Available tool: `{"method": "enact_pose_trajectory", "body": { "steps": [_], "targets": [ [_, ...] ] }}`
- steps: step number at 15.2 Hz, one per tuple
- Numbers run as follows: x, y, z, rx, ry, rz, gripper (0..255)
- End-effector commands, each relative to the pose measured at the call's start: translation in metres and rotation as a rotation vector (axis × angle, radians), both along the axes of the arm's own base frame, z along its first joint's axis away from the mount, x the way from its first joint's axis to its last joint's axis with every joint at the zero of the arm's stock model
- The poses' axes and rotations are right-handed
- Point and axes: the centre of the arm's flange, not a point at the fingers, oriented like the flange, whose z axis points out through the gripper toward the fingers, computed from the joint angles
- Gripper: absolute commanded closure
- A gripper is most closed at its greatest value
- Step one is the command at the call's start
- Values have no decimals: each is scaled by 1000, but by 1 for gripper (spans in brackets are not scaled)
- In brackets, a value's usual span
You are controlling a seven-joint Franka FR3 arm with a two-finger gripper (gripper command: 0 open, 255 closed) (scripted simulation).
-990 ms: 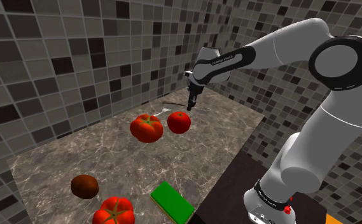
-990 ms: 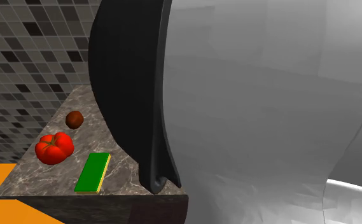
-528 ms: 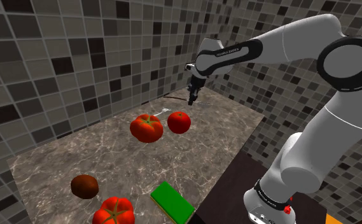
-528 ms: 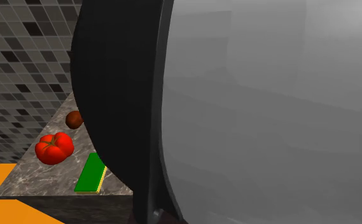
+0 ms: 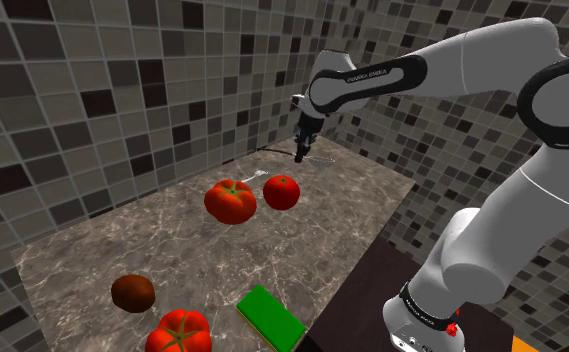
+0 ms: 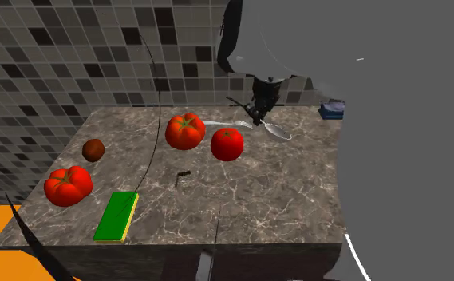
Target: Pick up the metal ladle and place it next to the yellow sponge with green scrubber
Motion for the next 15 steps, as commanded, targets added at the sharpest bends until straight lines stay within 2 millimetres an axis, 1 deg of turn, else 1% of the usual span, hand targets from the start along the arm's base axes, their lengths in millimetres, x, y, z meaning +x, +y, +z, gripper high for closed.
{"method": "enact_pose_trajectory", "body": {
  "steps": [1, 15],
  "targets": [
    [-10, 23, 0, 0, 0, -1, 255],
    [-87, 191, 1, 0, 0, -1, 255]
  ]
}}
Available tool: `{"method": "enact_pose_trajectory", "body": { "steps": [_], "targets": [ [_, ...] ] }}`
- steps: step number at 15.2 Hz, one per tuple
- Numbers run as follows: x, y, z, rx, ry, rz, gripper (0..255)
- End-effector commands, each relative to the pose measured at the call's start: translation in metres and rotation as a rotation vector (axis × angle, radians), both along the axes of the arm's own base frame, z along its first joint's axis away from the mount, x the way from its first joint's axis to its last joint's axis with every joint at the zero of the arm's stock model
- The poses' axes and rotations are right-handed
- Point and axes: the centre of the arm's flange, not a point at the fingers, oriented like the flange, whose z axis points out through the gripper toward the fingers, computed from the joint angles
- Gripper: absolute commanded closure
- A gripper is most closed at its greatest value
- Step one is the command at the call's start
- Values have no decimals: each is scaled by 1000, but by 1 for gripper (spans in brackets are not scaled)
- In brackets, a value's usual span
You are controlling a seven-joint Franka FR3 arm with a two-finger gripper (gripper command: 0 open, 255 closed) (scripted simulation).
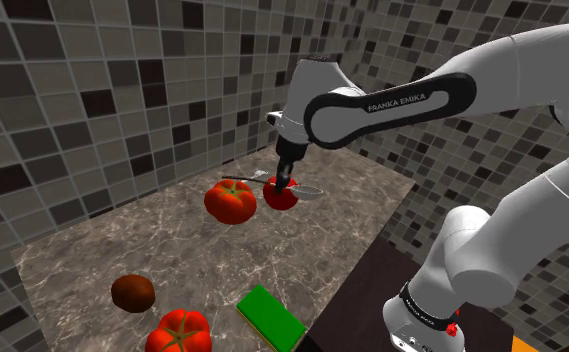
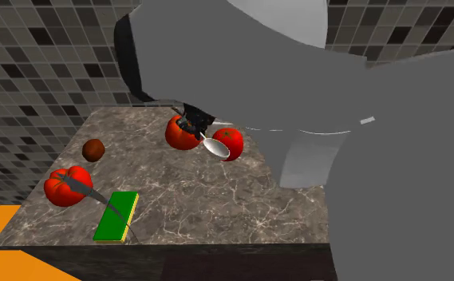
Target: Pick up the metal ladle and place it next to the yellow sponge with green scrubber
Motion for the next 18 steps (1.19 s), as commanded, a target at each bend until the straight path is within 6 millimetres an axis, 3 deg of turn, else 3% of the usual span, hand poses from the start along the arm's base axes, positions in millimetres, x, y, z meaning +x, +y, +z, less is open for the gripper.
{"method": "enact_pose_trajectory", "body": {
  "steps": [1, 18],
  "targets": [
    [-11, 24, -1, 0, 0, -2, 255],
    [-104, 228, -1, 0, 0, -2, 255]
  ]
}}
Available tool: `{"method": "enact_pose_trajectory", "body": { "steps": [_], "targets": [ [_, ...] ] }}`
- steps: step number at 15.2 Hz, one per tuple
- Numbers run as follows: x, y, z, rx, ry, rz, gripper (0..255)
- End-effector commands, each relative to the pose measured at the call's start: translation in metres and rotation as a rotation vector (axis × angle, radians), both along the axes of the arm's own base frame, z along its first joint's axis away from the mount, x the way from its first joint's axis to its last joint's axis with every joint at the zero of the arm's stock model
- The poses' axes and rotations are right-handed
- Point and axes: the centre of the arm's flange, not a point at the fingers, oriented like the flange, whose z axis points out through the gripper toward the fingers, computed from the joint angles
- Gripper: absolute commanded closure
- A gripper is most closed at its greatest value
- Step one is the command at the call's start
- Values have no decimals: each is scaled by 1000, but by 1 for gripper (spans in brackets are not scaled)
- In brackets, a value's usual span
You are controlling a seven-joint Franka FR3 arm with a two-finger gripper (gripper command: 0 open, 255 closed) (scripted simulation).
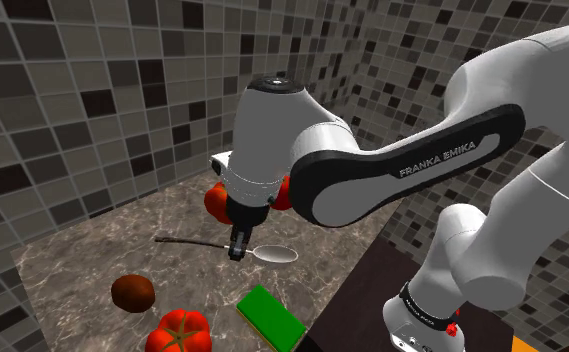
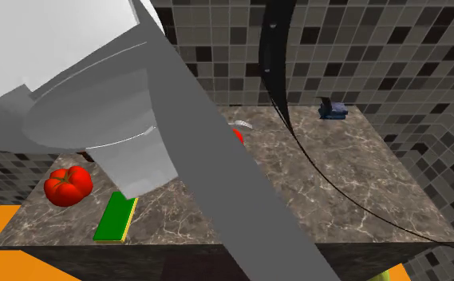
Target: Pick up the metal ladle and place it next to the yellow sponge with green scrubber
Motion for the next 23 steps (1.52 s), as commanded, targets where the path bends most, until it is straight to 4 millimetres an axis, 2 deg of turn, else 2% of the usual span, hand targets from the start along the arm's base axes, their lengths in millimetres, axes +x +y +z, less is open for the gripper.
{"method": "enact_pose_trajectory", "body": {
  "steps": [1, 14, 15, 23],
  "targets": [
    [-10, 22, 2, 0, 0, -2, 255],
    [-82, 178, 3, 0, 0, -2, 255],
    [-91, 200, 3, 0, 0, -2, 255],
    [-91, 200, -39, 0, 0, -2, 255]
  ]
}}
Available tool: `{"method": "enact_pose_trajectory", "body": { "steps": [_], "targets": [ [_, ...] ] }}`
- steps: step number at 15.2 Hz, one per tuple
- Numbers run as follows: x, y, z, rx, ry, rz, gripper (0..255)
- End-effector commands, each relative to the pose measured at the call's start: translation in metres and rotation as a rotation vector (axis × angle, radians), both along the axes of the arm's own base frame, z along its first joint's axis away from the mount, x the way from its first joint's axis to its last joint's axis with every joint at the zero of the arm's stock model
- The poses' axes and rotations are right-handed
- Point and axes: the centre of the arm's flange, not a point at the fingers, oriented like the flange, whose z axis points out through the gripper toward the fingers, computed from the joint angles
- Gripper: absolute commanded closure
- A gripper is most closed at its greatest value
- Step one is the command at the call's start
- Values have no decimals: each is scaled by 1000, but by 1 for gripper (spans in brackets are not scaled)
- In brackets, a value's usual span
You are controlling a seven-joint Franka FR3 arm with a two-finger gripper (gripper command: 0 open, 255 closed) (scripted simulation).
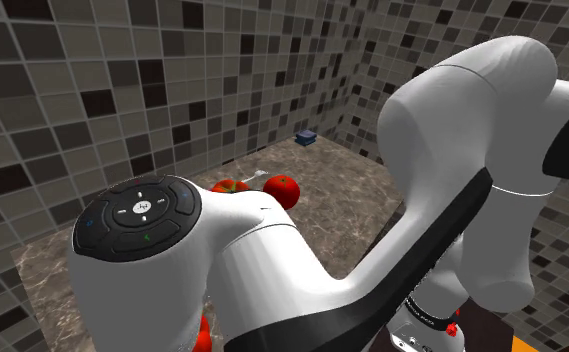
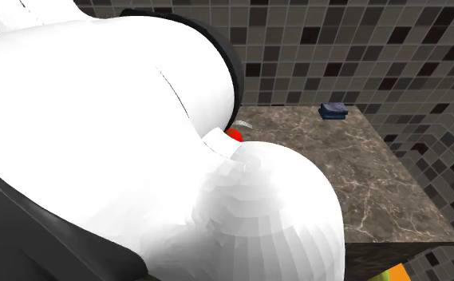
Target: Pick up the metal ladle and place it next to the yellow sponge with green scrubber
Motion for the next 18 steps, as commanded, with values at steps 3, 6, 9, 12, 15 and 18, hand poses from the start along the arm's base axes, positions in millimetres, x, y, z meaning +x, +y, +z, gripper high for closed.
{"method": "enact_pose_trajectory", "body": {
  "steps": [3, 6, 9, 12, 15, 18],
  "targets": [
    [0, 0, -21, 0, 0, 0, 255],
    [0, 0, -37, 0, 0, 0, 255],
    [0, 0, -53, 0, 0, 0, 255],
    [0, 0, -65, 0, 0, 0, 255],
    [0, 0, -65, 0, 0, 0, 255],
    [0, 0, -65, 0, 0, 0, 255]
  ]
}}
